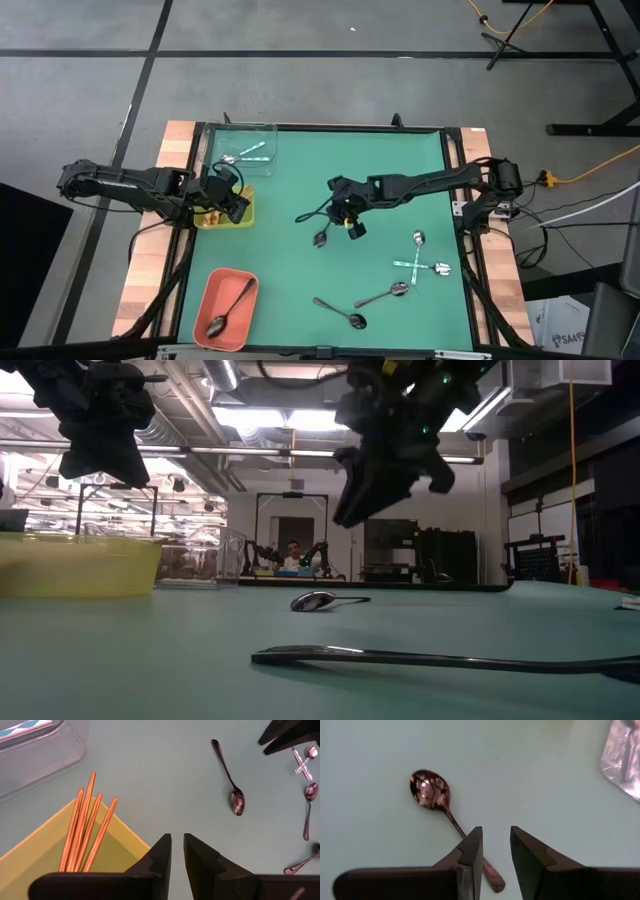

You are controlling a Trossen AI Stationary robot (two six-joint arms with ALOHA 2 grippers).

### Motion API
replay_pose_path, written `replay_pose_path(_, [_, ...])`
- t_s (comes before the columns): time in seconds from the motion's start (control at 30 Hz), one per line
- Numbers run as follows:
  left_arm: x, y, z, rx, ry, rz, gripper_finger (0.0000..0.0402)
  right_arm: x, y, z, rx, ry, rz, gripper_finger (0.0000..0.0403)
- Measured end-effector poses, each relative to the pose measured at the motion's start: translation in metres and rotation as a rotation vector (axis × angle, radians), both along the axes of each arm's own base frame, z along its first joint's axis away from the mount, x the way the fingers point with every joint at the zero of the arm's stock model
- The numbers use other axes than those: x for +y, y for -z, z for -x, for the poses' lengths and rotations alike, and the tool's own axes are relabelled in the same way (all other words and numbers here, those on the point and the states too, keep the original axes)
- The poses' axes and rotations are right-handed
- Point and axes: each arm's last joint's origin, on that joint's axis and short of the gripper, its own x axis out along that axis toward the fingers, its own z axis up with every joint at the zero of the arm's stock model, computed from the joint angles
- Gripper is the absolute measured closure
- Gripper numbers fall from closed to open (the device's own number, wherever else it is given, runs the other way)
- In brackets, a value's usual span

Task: Sort silverware by color (type)
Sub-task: Put the black spoon into the orange bin

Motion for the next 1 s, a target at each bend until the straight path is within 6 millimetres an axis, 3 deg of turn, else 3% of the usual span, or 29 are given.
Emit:
replay_pose_path(0.5, [0.0,0.0,0.0,-0.003,0.0,0.0,0.0357,0.0,0.064,-0.018,0.129,-0.04,0.018,0.0315])
replay_pose_path(0.77, [0.0,0.0,0.0,-0.003,0.0,0.0,0.0357,-0.003,0.08,-0.021,0.167,-0.038,0.009,0.0315])
replay_pose_path(1.0, [0.0,0.0,0.0,-0.003,0.0,0.0,0.0357,-0.003,0.082,-0.021,0.176,-0.036,-0.008,0.0315])
